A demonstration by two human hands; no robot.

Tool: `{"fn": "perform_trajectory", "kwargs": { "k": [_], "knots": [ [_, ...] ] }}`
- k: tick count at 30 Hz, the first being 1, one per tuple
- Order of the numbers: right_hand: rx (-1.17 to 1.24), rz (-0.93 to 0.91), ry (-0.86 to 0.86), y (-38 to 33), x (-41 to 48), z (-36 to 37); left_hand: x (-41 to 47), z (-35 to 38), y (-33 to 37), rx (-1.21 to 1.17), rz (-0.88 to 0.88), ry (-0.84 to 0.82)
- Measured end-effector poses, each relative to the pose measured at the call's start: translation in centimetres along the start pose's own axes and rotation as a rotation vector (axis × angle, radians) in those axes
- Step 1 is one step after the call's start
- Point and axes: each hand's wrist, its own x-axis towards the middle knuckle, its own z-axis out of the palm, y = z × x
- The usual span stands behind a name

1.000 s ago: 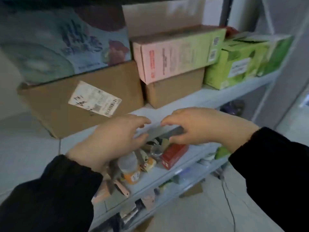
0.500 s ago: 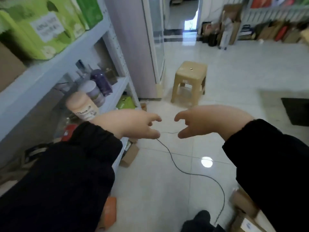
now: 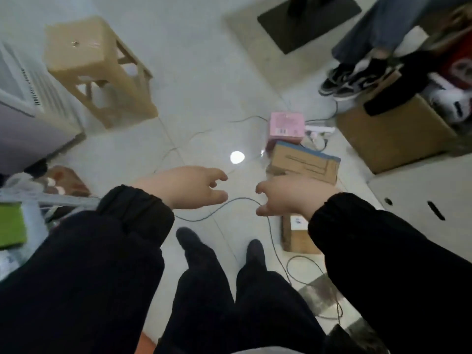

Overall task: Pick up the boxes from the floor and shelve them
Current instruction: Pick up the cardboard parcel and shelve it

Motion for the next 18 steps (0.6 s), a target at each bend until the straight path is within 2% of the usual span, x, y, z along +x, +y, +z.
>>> {"fn": "perform_trajectory", "kwargs": {
  "k": [7, 12, 15, 18],
  "knots": [
    [0.334, 0.239, -0.087, 7.4, 4.9, 6.1, 12.6, 0.1, 3.0, 0.108, 0.146, -0.234],
    [0.587, 0.423, 0.008, 9.5, 8.7, 8.6, 20.6, -1.2, 2.6, 0.075, 0.249, -0.219],
    [0.697, 0.492, 0.081, 10.3, 12.4, 11.2, 25.4, -0.6, 1.9, 0.089, 0.259, -0.208],
    [0.849, 0.519, 0.060, 10.7, 15.7, 15.3, 29.8, 1.6, 1.6, 0.108, 0.225, -0.224]
  ]
}}
